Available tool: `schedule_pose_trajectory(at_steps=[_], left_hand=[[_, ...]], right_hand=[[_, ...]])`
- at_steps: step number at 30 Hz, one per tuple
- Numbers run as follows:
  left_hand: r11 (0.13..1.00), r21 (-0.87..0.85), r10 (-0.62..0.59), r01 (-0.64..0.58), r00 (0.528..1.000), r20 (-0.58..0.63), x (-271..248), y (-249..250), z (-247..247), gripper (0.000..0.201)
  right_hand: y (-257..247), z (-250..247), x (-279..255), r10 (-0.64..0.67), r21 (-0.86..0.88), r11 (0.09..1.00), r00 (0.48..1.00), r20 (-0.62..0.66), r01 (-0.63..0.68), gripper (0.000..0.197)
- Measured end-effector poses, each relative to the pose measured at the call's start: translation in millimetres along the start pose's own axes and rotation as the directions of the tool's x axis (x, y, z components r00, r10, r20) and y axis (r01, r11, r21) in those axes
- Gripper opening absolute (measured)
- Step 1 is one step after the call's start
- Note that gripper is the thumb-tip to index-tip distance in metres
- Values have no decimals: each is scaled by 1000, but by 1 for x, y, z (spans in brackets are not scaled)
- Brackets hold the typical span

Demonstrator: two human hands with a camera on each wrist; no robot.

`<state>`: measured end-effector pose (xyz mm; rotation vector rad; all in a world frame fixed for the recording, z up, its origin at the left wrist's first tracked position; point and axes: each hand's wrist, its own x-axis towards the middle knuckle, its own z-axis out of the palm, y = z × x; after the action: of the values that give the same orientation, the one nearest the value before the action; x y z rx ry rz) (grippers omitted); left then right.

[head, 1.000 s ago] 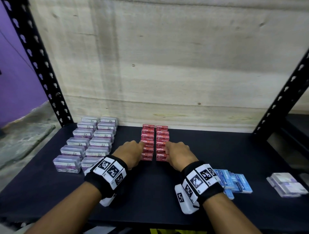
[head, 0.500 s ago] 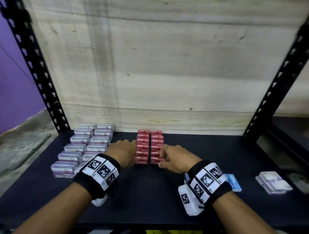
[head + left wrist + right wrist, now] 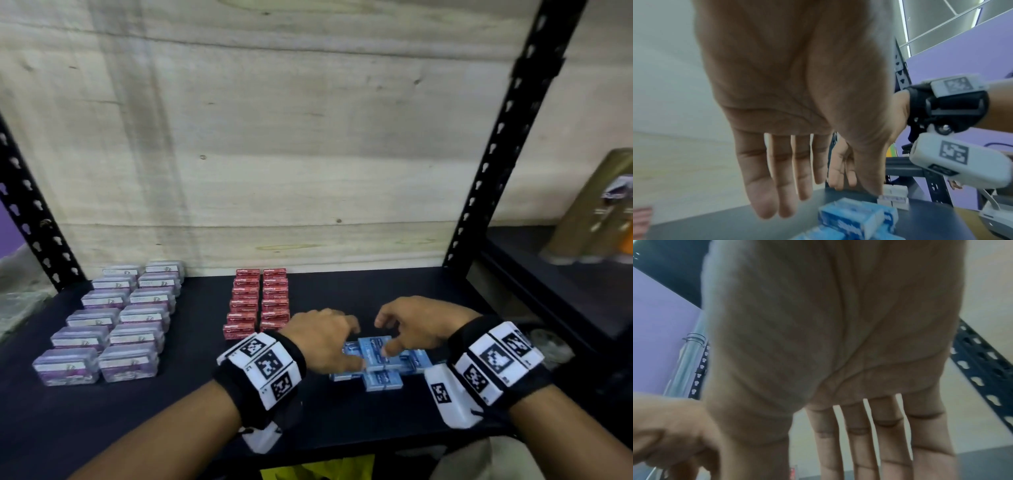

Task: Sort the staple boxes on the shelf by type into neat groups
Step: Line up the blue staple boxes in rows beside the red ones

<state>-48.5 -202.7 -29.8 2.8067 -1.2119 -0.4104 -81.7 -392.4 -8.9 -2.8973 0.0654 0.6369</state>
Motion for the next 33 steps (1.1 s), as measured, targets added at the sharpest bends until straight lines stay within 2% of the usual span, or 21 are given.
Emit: schedule_pose_trajectory(at_steps=[3, 10, 13, 17, 22, 28, 33], left_hand=[[1000, 0, 6, -6, 1000, -10, 16, 14, 12, 75], [1000, -20, -11, 11, 1000, 16, 35, 15, 23, 56], [999, -38, -11, 11, 1000, 9, 39, 8, 22, 57], [998, -49, -43, 44, 999, 8, 51, -6, 6, 65], [990, -38, -137, 136, 991, 0, 85, -23, -15, 66], [973, -5, -231, 231, 972, 37, 138, -45, -11, 60], [961, 55, -273, 272, 961, 28, 165, -66, -4, 64]], right_hand=[[9, 10, -2, -3, 0, 1000, 999, 42, 3, 69], [17, 27, 1, -51, 11, 999, 999, 9, 51, 60], [19, 27, 5, -57, 16, 998, 998, -14, 58, 53], [25, 13, 16, -46, 43, 998, 999, 5, 46, 58], [34, -16, 53, -6, -47, 999, 999, -39, 4, 61], [42, -33, 115, 13, -130, 991, 1000, -12, -14, 70], [46, -32, 147, 8, -177, 984, 1000, -22, -12, 64]])
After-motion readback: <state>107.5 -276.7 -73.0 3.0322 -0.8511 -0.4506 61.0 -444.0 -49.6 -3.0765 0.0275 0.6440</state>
